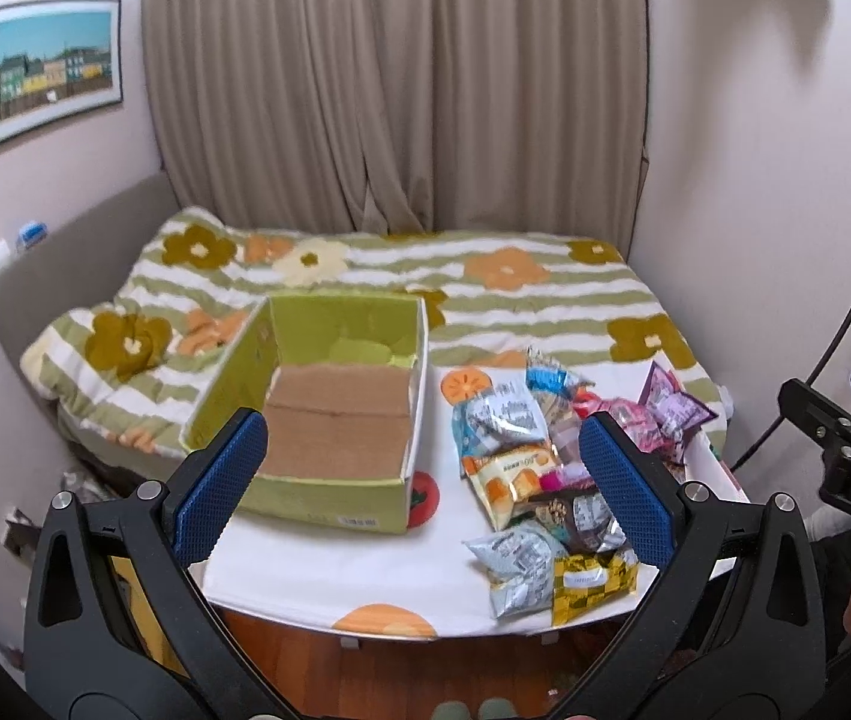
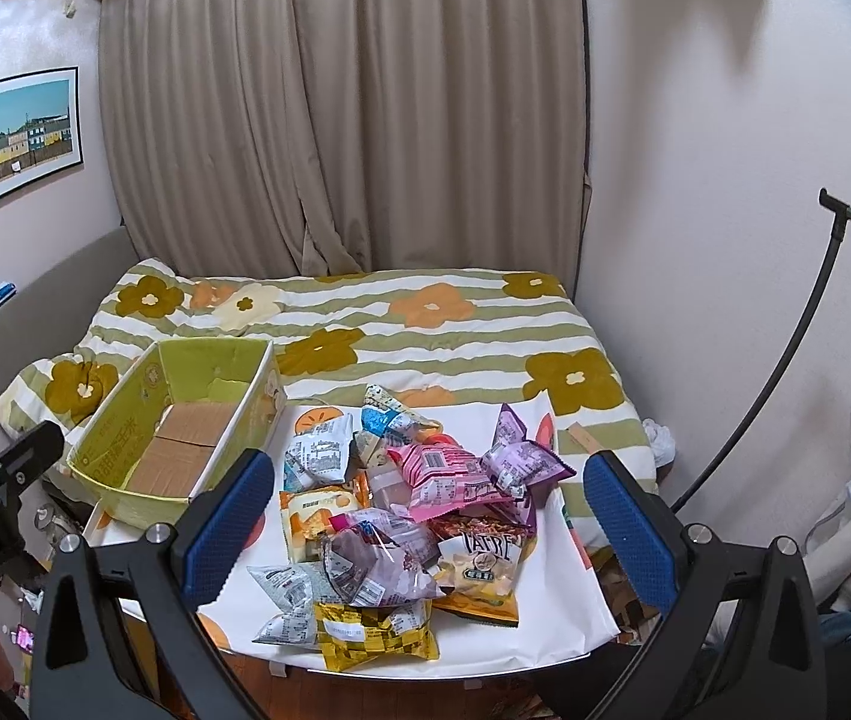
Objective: Organize snacks
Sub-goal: 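Grasp a silver snack bag with the left tool while the right tool grasps a purple bag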
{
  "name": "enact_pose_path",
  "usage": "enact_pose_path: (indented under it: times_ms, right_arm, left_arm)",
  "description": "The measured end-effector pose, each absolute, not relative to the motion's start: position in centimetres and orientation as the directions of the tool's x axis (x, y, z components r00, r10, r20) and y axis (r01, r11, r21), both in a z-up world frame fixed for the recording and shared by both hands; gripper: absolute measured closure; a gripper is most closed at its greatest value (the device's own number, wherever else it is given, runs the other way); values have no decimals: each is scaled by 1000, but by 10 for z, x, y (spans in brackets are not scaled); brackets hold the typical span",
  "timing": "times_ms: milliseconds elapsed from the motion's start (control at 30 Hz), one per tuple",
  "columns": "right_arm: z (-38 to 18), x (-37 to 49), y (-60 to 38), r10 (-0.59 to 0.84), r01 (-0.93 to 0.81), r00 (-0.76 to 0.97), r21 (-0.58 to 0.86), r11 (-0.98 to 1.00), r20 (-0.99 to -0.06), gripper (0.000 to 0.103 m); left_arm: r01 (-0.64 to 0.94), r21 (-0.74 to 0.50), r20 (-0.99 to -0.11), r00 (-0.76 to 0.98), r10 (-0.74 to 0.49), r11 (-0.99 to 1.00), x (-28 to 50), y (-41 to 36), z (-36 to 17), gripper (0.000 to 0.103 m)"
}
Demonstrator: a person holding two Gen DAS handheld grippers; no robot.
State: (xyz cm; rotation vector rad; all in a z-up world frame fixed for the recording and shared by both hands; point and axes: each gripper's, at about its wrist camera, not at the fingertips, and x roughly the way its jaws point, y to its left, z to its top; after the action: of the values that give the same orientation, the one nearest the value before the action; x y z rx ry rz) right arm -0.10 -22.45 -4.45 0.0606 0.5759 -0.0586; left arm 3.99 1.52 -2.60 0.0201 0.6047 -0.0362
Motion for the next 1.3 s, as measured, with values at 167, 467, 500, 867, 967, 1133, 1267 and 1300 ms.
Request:
enact_pose_path:
  times_ms: [167,467,500,867,967,1133,1267,1300]
  right_arm:
    - [-65,3,-226,-23,65,808,50,997,-588,0]
    - [-120,23,-225,32,-10,729,36,999,-684,0]
    - [-128,26,-224,35,-26,721,24,999,-692,0]
    - [-201,69,-212,180,-277,612,4,961,-770,0]
    - [-218,77,-210,195,-334,581,-13,943,-791,0]
    - [-236,90,-207,249,-421,557,-11,907,-792,0]
    - [-247,103,-200,263,-475,539,-30,880,-800,6]
    - [-249,105,-199,271,-491,530,-30,871,-804,11]
  left_arm:
    - [83,-54,-677,729,-97,995,63,24,-60,0]
    - [180,-219,-819,500,-281,959,113,18,-159,0]
    - [186,-238,-830,472,-299,953,119,15,-172,0]
    - [203,-436,-844,247,-477,877,157,-12,-263,1]
    - [216,-436,-850,218,-479,873,161,-23,-277,1]
    - [202,-458,-852,179,-492,866,169,-34,-298,1]
    - [175,-501,-835,159,-526,848,174,-35,-306,10]
    - [166,-519,-827,148,-542,838,175,-36,-309,16]
